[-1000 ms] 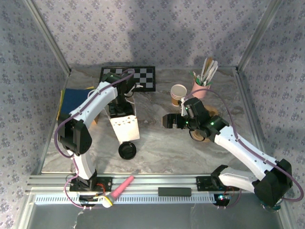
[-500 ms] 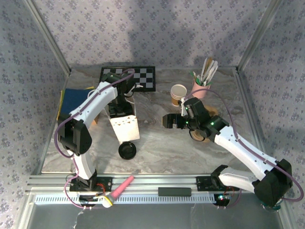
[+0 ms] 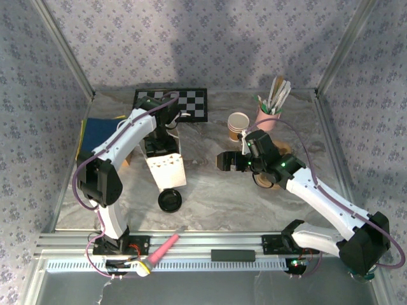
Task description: Pack the takeout coffee
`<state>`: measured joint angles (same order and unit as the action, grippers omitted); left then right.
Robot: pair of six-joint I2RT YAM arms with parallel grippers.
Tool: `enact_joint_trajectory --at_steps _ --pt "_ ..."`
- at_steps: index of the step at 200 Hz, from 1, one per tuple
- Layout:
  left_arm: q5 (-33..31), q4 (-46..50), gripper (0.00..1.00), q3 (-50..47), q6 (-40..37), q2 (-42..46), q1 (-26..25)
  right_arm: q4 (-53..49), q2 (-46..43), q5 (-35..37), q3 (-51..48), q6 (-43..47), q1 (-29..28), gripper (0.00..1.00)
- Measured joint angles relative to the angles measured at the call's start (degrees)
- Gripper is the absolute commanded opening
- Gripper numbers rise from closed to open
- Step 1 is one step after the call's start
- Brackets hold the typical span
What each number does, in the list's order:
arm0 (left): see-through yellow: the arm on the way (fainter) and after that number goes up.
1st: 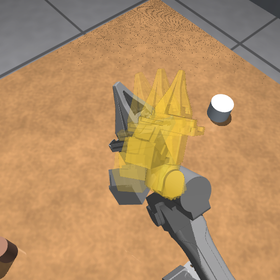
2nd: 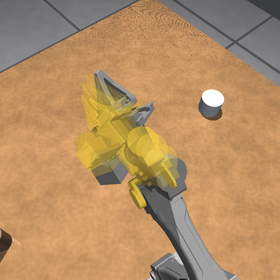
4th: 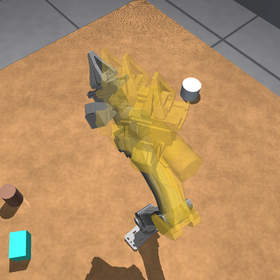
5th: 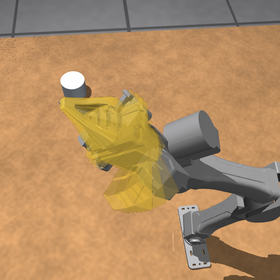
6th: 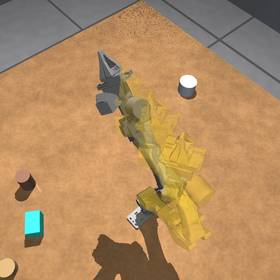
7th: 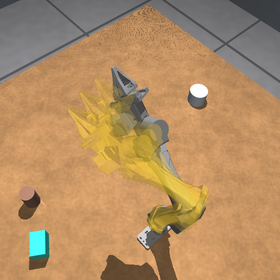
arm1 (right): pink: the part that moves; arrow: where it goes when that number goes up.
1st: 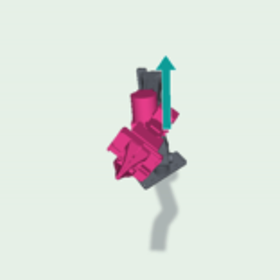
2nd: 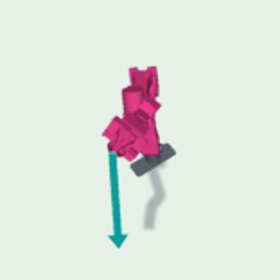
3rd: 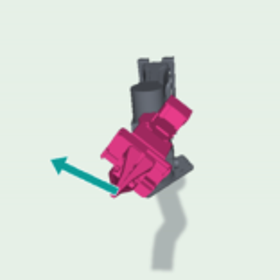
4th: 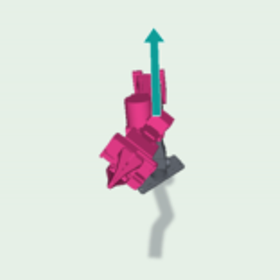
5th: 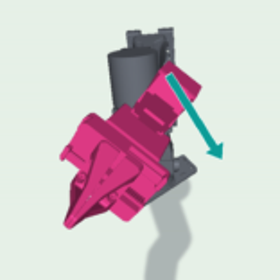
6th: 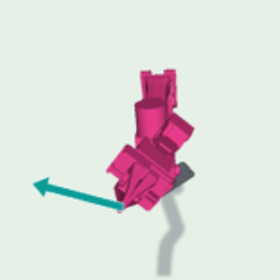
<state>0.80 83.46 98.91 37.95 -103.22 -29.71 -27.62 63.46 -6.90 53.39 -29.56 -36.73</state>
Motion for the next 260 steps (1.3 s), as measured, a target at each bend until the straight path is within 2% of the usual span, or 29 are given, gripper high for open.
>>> enact_joint_trajectory --at_steps 260 --pt "1.6 -1.9 0.49 -0.1 -1.1 0.0 0.0 0.0 0.0 0.0 0.0 -0.4 0.0 1.0"
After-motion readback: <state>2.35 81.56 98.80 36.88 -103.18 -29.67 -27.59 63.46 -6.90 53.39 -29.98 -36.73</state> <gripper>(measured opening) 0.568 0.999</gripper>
